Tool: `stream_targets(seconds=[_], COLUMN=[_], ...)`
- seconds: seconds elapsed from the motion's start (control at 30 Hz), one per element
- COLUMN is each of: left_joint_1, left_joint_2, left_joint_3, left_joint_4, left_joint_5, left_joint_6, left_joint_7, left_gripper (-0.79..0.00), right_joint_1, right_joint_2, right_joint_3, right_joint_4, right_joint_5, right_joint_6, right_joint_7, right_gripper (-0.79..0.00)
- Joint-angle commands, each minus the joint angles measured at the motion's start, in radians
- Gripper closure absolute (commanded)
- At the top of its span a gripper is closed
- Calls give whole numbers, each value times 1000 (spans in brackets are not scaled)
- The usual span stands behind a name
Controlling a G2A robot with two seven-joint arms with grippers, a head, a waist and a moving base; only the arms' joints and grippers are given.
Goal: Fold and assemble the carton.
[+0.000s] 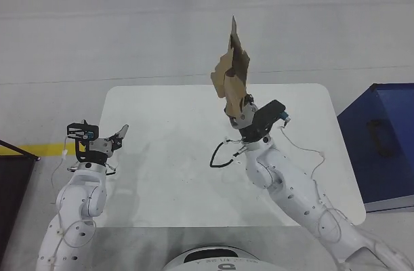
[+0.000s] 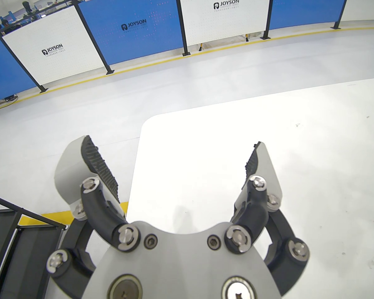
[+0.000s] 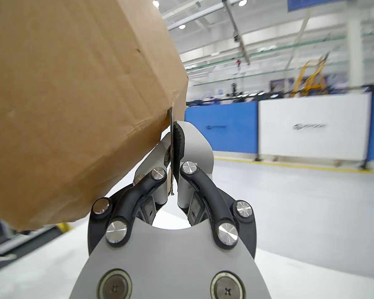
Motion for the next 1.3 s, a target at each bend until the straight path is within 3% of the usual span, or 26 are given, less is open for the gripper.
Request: stream_targets(seconds=[0.0, 0.2, 0.6, 0.67, 0.8, 1.03, 1.13, 1.2, 1.27], left_joint_1=[0, 0, 0, 0, 0, 0, 0, 0, 0], left_joint_2=[0, 0, 0, 0, 0, 0, 0, 0, 0], left_joint_3=[0, 0, 0, 0, 0, 0, 0, 0, 0], left_joint_4=[0, 0, 0, 0, 0, 0, 0, 0, 0], left_joint_5=[0, 0, 0, 0, 0, 0, 0, 0, 0], left_joint_6=[0, 0, 0, 0, 0, 0, 0, 0, 0], left_joint_7=[0, 0, 0, 0, 0, 0, 0, 0, 0], left_gripper=[-785, -785, -785, -785, -785, -785, -785, -785, -785], right_joint_1=[19, 76, 111, 120, 136, 82, 46, 29, -3], right_joint_2=[-16, -56, -89, -87, -72, -37, -19, -3, 5], right_joint_3=[-31, -94, -70, -57, -17, 97, 161, 200, 222], right_joint_4=[28, 96, 168, 182, 214, 195, 158, 142, 78], right_joint_5=[96, 100, 19, -76, -424, -777, -948, -1178, -1306], right_joint_6=[-103, -219, -246, -199, 23, 260, 340, 396, 407], right_joint_7=[-32, -91, -136, -129, -73, 27, 134, 256, 354], right_gripper=[0, 0, 0, 0, 0, 0, 0, 0, 0])
